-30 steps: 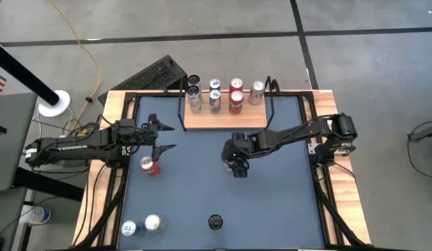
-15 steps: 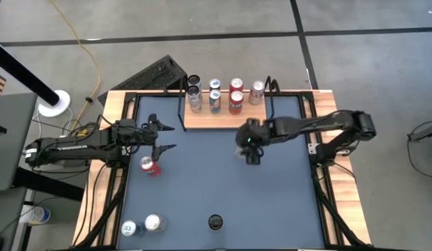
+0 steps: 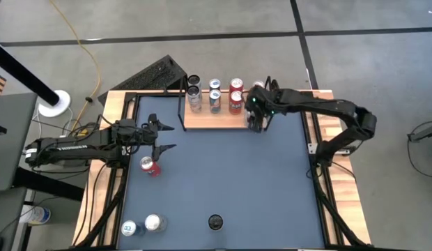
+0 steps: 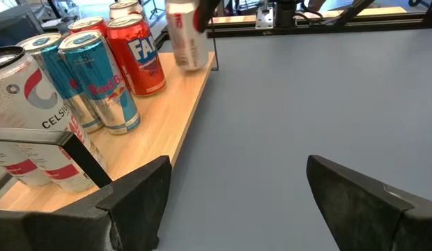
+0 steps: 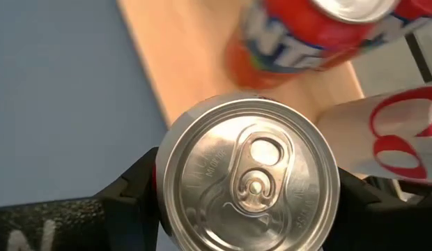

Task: Place canned beverage on shelf
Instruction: Put the top silver soda can on the shelf aligned with the other silver soda can

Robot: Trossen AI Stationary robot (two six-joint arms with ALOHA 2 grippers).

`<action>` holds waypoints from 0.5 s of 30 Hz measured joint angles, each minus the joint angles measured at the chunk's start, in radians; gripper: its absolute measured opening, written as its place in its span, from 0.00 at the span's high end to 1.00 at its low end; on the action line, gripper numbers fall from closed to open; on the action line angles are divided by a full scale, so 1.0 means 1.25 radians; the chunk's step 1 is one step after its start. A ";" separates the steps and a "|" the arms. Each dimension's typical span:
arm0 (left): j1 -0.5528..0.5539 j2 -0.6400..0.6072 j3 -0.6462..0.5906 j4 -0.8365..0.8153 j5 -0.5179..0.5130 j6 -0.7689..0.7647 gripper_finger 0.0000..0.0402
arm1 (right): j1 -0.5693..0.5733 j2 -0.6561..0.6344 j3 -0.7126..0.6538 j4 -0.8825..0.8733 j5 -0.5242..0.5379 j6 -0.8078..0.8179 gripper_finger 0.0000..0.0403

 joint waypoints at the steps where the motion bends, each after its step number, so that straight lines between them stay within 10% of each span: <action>1: 0.000 0.000 0.000 0.000 0.000 0.000 0.20 | -0.016 0.005 0.000 0.005 -0.008 -0.010 0.36; 15: 0.000 0.000 0.000 0.000 0.000 0.000 0.20 | -0.077 0.025 0.000 0.027 -0.055 -0.027 0.17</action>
